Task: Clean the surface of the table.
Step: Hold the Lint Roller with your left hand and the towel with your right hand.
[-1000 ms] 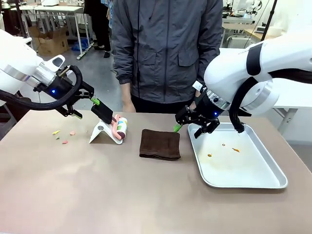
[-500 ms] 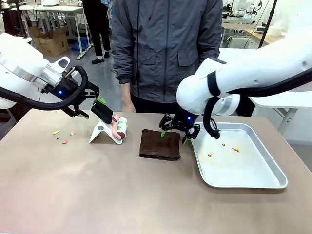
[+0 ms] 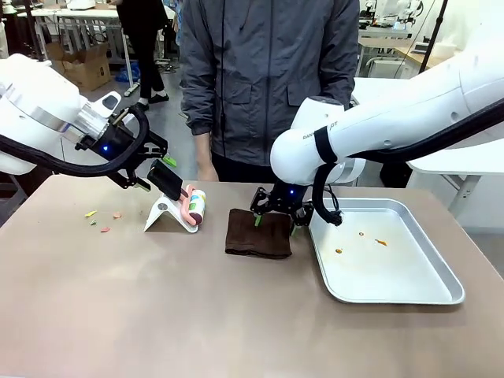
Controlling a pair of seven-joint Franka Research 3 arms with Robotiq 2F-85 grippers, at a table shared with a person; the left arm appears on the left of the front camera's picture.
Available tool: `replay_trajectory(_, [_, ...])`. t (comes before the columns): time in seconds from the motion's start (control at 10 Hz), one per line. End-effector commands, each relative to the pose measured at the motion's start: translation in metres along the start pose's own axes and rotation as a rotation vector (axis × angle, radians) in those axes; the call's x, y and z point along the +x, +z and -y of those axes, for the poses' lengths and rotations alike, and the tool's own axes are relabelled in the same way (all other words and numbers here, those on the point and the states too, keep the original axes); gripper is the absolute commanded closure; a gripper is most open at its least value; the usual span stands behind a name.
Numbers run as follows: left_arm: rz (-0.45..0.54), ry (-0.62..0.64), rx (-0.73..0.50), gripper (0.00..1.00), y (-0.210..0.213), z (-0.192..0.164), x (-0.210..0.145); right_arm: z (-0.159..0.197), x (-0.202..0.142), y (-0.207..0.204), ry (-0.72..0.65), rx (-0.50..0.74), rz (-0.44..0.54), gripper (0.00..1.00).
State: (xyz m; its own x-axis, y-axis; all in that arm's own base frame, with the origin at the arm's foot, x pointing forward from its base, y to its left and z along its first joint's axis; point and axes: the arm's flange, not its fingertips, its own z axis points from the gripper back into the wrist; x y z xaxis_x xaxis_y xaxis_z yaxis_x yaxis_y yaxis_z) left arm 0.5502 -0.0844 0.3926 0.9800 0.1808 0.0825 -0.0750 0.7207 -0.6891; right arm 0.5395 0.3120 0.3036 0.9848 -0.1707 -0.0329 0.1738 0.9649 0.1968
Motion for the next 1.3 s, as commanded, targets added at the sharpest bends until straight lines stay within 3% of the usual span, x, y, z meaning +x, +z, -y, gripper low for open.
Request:
replay_trajectory(0.0, [0.001, 0.000, 0.022, 0.00, -0.003, 0.003, 0.004, -0.009, 0.005, -0.001, -0.017, -0.051, -0.005, 0.00])
replay_trajectory(0.4, [0.017, -0.006, 0.022, 0.00, -0.008, 0.006, 0.004, -0.009, 0.003, -0.001, 0.017, -0.076, -0.013, 0.00])
replay_trajectory(0.5, [0.039, -0.011, 0.026, 0.14, -0.010, 0.005, 0.006, -0.009, 0.003, -0.002, 0.030, -0.081, -0.022, 0.42])
replay_trajectory(0.6, [0.053, -0.008, 0.034, 0.60, -0.011, 0.005, 0.008, -0.010, 0.002, -0.002, 0.035, -0.082, -0.031, 0.60])
replay_trajectory(0.7, [0.050, -0.010, 0.033, 0.73, -0.013, 0.005, 0.008, -0.011, 0.002, -0.003, 0.040, -0.088, -0.039, 1.00])
replay_trajectory(0.8, [0.051, -0.010, 0.033, 1.00, -0.013, 0.006, 0.008, -0.011, 0.002, -0.003, 0.046, -0.093, -0.041, 1.00])
replay_trajectory(0.9, [0.051, -0.009, 0.030, 1.00, -0.013, 0.006, 0.008, -0.011, 0.002, -0.004, 0.048, -0.092, -0.043, 1.00])
replay_trajectory(1.0, [0.050, -0.010, 0.029, 1.00, -0.013, 0.006, 0.008, -0.011, 0.002, -0.005, 0.047, -0.089, -0.047, 0.86])
replay_trajectory(1.2, [0.049, -0.009, 0.025, 1.00, -0.014, 0.007, 0.008, -0.011, 0.002, -0.005, 0.050, -0.086, -0.049, 1.00])
